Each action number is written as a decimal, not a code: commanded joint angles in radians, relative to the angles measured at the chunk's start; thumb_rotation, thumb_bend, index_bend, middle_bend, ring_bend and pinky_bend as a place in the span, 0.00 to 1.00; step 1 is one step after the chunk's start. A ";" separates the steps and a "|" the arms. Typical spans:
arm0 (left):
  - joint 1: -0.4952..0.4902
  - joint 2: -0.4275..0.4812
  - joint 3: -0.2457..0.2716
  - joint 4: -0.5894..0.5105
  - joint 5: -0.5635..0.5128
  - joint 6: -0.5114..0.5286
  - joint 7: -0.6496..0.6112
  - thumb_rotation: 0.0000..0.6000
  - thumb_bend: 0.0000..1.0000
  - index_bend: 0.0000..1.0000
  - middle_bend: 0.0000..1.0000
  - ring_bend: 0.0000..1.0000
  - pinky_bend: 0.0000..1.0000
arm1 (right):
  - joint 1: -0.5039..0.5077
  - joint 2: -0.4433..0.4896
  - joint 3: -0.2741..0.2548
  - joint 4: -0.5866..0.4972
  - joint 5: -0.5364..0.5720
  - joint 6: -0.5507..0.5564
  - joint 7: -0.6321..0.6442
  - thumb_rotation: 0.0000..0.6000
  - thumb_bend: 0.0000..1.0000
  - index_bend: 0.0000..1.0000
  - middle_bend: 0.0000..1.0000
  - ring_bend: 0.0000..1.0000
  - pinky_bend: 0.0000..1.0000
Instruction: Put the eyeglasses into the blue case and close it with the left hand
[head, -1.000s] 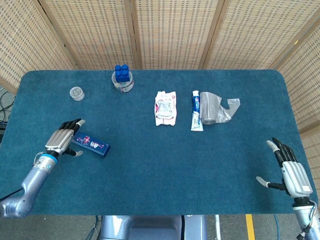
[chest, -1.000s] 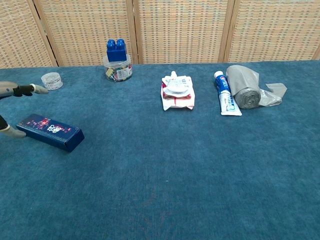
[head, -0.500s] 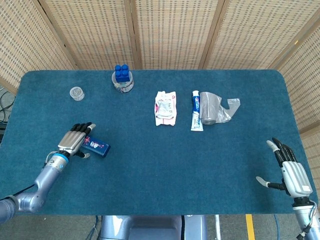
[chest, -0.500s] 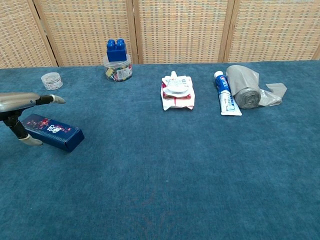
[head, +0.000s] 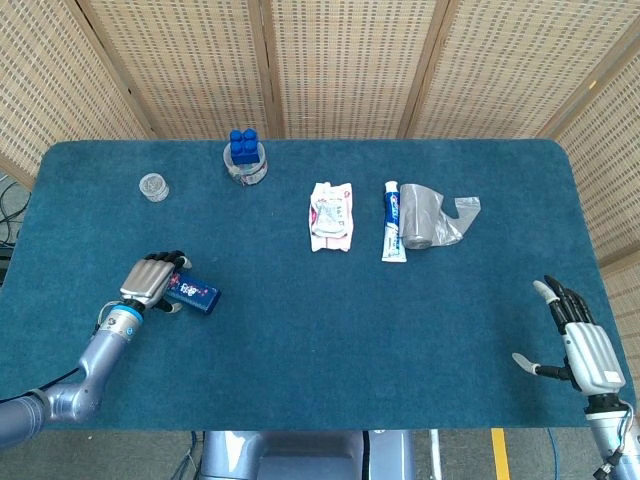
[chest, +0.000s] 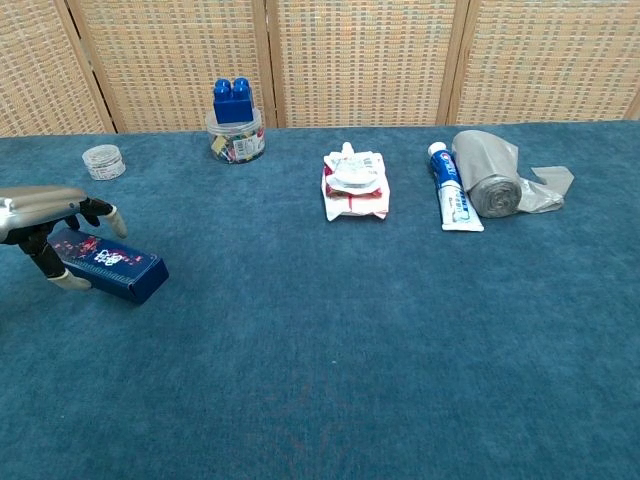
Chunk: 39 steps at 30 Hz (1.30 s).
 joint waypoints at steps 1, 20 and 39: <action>0.001 -0.011 -0.001 0.008 -0.004 0.017 0.012 1.00 0.00 0.39 0.30 0.29 0.25 | 0.000 0.000 0.000 0.000 0.000 0.001 0.001 1.00 0.00 0.00 0.00 0.00 0.00; 0.029 0.017 -0.012 -0.042 -0.009 0.071 0.013 1.00 0.07 0.15 0.00 0.01 0.19 | 0.000 0.000 0.001 0.000 0.000 0.000 0.002 1.00 0.00 0.00 0.00 0.00 0.00; 0.306 0.325 0.020 -0.312 0.138 0.450 -0.188 1.00 0.00 0.00 0.00 0.00 0.00 | -0.002 -0.003 0.002 0.001 -0.005 0.010 -0.001 1.00 0.00 0.00 0.00 0.00 0.00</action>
